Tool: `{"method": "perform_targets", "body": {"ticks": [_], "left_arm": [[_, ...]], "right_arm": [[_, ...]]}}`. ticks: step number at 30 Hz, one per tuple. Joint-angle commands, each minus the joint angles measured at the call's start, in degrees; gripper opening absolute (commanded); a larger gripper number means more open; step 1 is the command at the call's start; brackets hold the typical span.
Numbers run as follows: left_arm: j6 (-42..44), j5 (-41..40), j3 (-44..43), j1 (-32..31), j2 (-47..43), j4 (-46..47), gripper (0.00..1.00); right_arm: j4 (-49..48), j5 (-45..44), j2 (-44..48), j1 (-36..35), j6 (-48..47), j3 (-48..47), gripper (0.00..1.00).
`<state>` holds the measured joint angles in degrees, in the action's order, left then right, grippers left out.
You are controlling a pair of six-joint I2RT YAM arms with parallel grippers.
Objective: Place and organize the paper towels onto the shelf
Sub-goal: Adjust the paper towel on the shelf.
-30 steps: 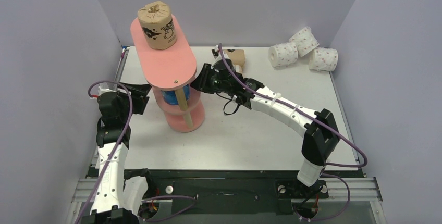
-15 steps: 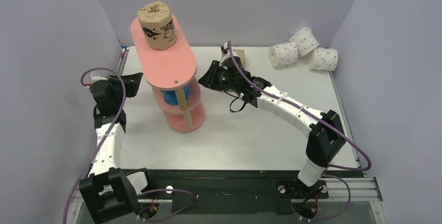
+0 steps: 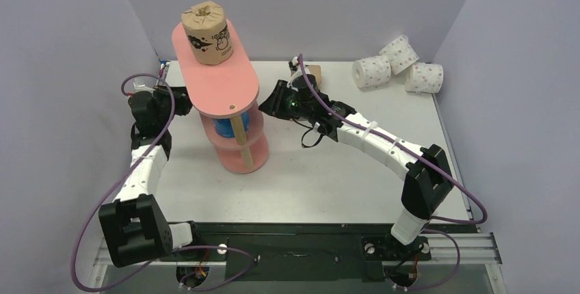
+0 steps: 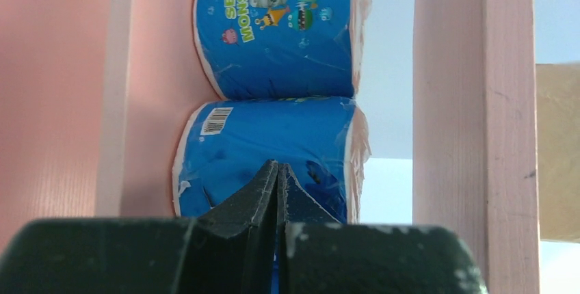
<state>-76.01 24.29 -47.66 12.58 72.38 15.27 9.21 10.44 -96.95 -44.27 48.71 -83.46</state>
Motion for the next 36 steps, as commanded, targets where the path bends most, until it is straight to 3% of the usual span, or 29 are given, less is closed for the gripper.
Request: {"method": "perform_targets", "body": {"ticks": [1, 11, 17, 27, 36], "left_arm": [[1.0, 0.7, -2.9, -1.4, 0.5, 4.0, 0.0], [1.0, -0.3, 0.2, 1.8, -4.0, 0.2, 0.0], [5.9, -1.9, 4.0, 3.6, -15.5, -11.8, 0.0], [10.7, 1.4, 13.7, 2.1, -33.1, -23.7, 0.0], [9.9, 4.7, 17.2, 0.4, -34.9, -20.5, 0.0]], "right_arm": [[-3.2, 0.8, 1.5, 0.2, 0.1, -0.3, 0.19], [-2.9, 0.2, 1.8, 0.2, 0.0, -0.2, 0.19], [-2.9, -0.5, 2.5, 0.2, -0.4, 0.8, 0.19], [-3.2, -1.4, 5.2, 0.3, -0.7, 4.6, 0.19], [-4.1, -2.0, 5.4, -0.7, 0.0, 5.8, 0.19]]}}
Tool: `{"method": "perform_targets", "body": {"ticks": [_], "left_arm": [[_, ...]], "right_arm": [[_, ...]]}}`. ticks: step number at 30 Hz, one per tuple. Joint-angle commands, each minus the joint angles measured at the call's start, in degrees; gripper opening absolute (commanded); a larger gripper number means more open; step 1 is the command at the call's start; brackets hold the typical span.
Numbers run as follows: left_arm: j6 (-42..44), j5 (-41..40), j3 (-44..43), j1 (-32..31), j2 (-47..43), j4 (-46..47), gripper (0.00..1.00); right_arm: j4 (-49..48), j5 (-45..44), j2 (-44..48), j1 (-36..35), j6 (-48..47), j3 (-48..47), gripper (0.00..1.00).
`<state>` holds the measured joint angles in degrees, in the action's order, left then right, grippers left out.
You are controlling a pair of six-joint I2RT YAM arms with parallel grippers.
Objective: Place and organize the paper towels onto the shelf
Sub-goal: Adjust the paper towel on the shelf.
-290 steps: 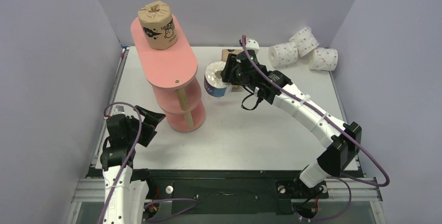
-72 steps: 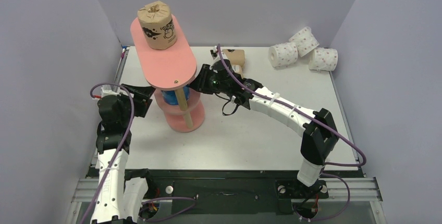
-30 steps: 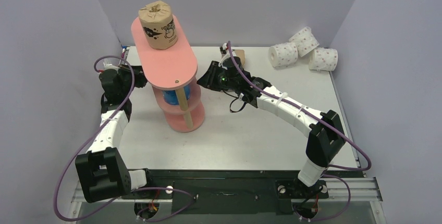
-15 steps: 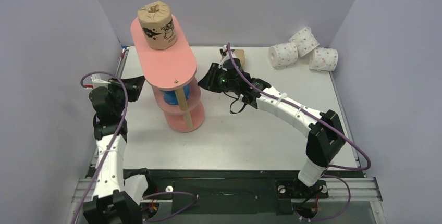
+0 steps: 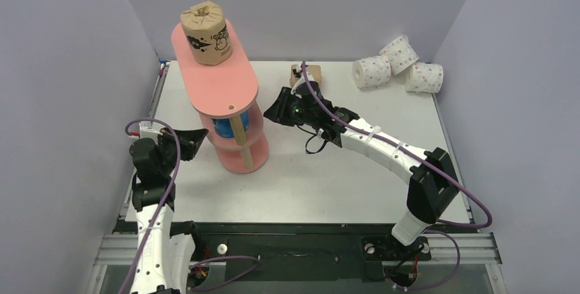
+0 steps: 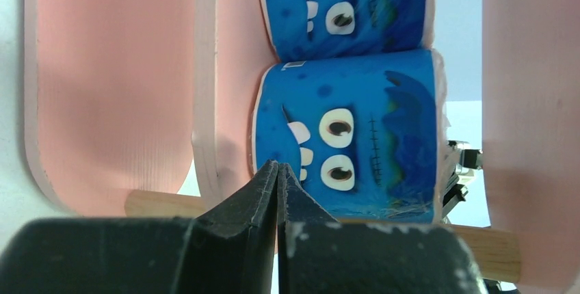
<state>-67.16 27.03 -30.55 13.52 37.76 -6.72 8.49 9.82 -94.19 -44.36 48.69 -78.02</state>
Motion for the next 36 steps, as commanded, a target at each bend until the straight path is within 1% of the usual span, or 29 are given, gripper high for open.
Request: {"method": "perform_targets", "body": {"ticks": [1, 7, 16, 24, 28, 30, 32, 34, 36], "left_arm": [[1.1, 2.0, 0.2, -0.6, -0.3, 1.7, 0.0], [0.3, 1.8, 0.7, -2.2, 0.7, 4.0, 0.0], [0.0, -1.4, 0.0, -6.9, 3.0, 5.8, 0.0], [0.3, -2.3, -0.4, -7.2, 3.0, 5.6, 0.0], [2.2, -3.6, -2.3, -6.7, 0.9, 0.8, 0.0], [4.1, -5.3, -4.3, -6.2, -0.3, -3.2, 0.0], [6.2, -6.8, -6.6, -6.0, -0.6, -9.1, 0.02], [8.1, -8.7, -9.1, -5.7, -0.8, -13.1, 0.06], [10.3, -11.7, -10.9, -5.6, -1.3, -18.2, 0.15]], "right_arm": [[-3.3, -1.5, 2.6, -0.7, 0.0, 0.4, 0.19], [-3.3, -1.6, 2.6, -0.8, 0.0, 0.3, 0.19], [-3.4, -1.4, 2.4, -0.7, -0.1, 0.4, 0.19], [-3.2, -1.8, 3.2, -0.4, -0.5, 0.8, 0.19], [-3.1, -2.5, 5.3, 0.6, -0.9, 2.9, 0.19], [-3.0, -2.8, 7.1, 1.5, -1.1, 4.4, 0.19], [-2.7, -3.3, 9.5, 2.4, -1.4, 6.1, 0.19], [-1.9, -4.6, 12.2, 3.3, -2.7, 7.7, 0.2], [-0.3, -6.9, 15.3, 4.0, -4.3, 9.4, 0.2]]}}
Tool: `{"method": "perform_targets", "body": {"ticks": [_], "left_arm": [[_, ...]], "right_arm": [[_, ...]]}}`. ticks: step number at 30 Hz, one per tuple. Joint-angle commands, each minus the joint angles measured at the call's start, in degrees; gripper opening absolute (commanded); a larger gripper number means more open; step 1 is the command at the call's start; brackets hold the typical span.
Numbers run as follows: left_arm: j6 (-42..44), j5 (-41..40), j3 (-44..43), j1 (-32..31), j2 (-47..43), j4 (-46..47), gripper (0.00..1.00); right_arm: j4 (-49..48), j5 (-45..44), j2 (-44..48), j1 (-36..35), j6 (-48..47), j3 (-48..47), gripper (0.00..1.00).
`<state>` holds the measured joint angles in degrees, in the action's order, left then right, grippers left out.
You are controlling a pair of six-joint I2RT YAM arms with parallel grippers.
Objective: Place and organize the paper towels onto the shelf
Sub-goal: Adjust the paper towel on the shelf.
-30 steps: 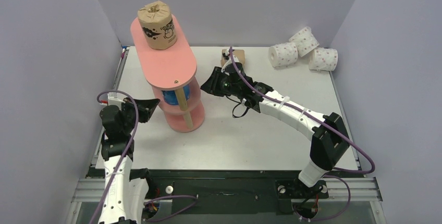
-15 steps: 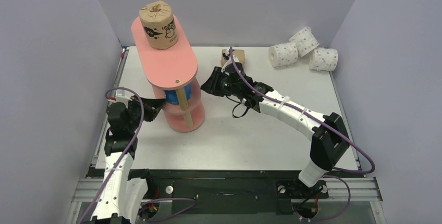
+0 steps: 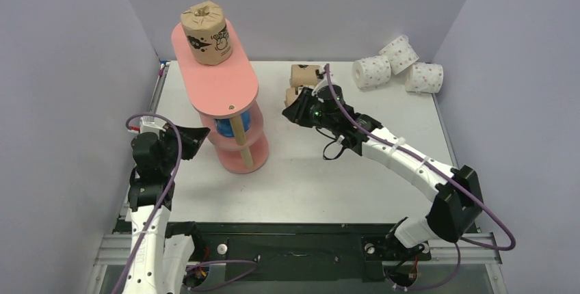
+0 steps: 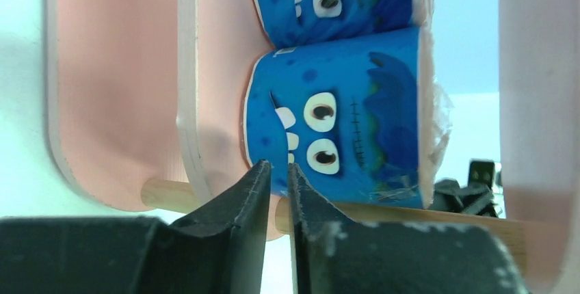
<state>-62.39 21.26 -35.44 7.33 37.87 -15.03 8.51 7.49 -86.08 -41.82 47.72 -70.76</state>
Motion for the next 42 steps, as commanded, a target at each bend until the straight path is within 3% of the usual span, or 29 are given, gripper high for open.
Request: {"method": "perform_targets", "body": {"ticks": [1, 6, 8, 12, 15, 23, 35, 42], "left_arm": [[7.2, -7.0, -6.5, 0.7, -1.6, -11.5, 0.23], [10.7, -15.7, -7.6, 1.3, -4.3, -20.9, 0.61], [11.1, -18.5, -7.4, 1.3, -5.2, -23.4, 0.77], [11.1, -22.6, -5.8, 1.3, -6.2, -26.9, 0.91], [10.3, -23.2, -4.1, 1.3, -7.1, -28.1, 0.94], [7.9, -17.7, 4.9, 1.4, -9.1, -25.5, 0.95], [4.5, -8.2, 13.1, 1.5, -7.0, -19.3, 0.94], [4.8, -7.9, 14.8, 1.5, -6.1, -18.3, 0.93]], "right_arm": [[0.7, -6.5, 9.4, 1.8, -3.8, 2.9, 0.22], [3.3, -16.6, 15.7, 2.9, -6.4, 10.1, 0.31], [3.3, -20.9, 17.1, 3.3, -6.8, 13.0, 0.42], [1.9, -22.7, 17.8, 5.7, -6.2, 18.0, 0.63], [1.6, -19.5, 16.5, 9.1, -5.4, 19.4, 0.7], [-19.5, -10.1, 9.9, 18.0, 0.0, 24.7, 0.74], [-38.0, 0.2, -11.6, 24.0, 4.1, 13.7, 0.74], [-38.3, 3.7, -21.7, 24.3, 5.1, 5.6, 0.73]]}}
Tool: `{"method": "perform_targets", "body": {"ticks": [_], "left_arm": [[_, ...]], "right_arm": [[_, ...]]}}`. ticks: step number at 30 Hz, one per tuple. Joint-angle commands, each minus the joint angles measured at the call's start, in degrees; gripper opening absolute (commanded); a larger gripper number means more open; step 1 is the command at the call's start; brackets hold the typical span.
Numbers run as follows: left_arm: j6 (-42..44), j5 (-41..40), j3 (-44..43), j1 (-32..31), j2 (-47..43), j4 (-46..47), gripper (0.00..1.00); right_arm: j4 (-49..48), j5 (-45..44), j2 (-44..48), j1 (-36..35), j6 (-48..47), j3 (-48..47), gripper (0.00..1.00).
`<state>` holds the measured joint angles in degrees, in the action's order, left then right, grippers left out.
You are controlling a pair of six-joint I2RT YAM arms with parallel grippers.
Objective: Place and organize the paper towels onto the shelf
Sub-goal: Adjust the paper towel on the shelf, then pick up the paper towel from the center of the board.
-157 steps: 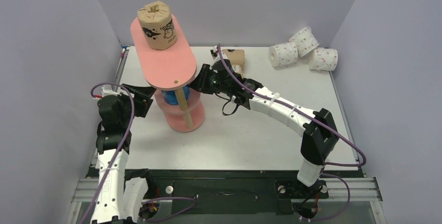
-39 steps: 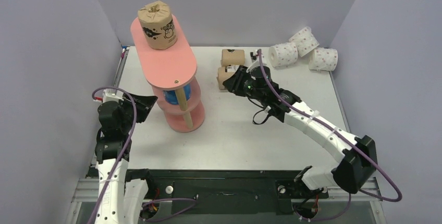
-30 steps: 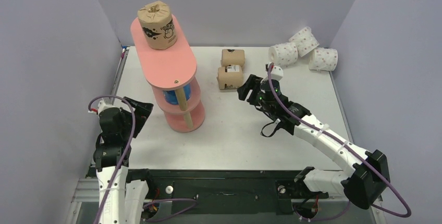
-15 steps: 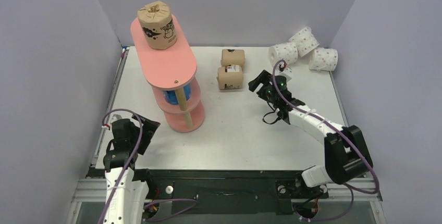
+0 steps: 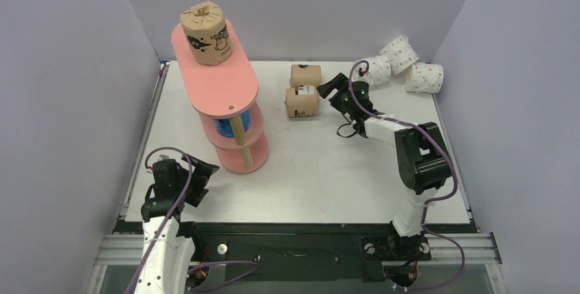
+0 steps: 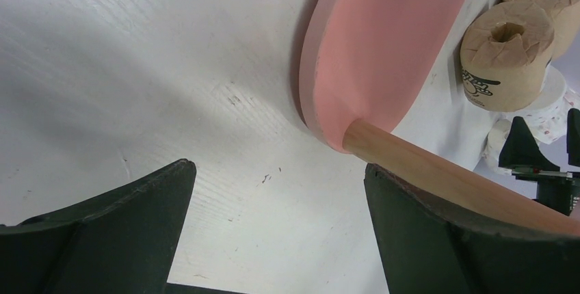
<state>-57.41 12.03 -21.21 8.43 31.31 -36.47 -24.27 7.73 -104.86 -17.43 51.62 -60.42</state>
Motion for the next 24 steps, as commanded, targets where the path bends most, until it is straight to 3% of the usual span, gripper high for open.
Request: {"method": "perform_targets", "body": {"ticks": [1, 10, 24], "left_arm": [[0.0, 1.3, 0.7, 0.4, 0.5, 3.1, 0.93], [0.3, 1.8, 1.5, 0.5, 0.4, 3.7, 0.93], [0.1, 3.3, 2.5, 0.5, -0.1, 4.5, 0.93]], "right_arm": [[-5.5, 3.9, -4.3, -0.1, 1.2, -5.9, 0.73], [-5.4, 6.3, -9.4, -1.6, 2.0, -9.2, 0.72], [-6.0, 4.7, -3.7, -8.1, 3.9, -0.1, 0.69]]}}
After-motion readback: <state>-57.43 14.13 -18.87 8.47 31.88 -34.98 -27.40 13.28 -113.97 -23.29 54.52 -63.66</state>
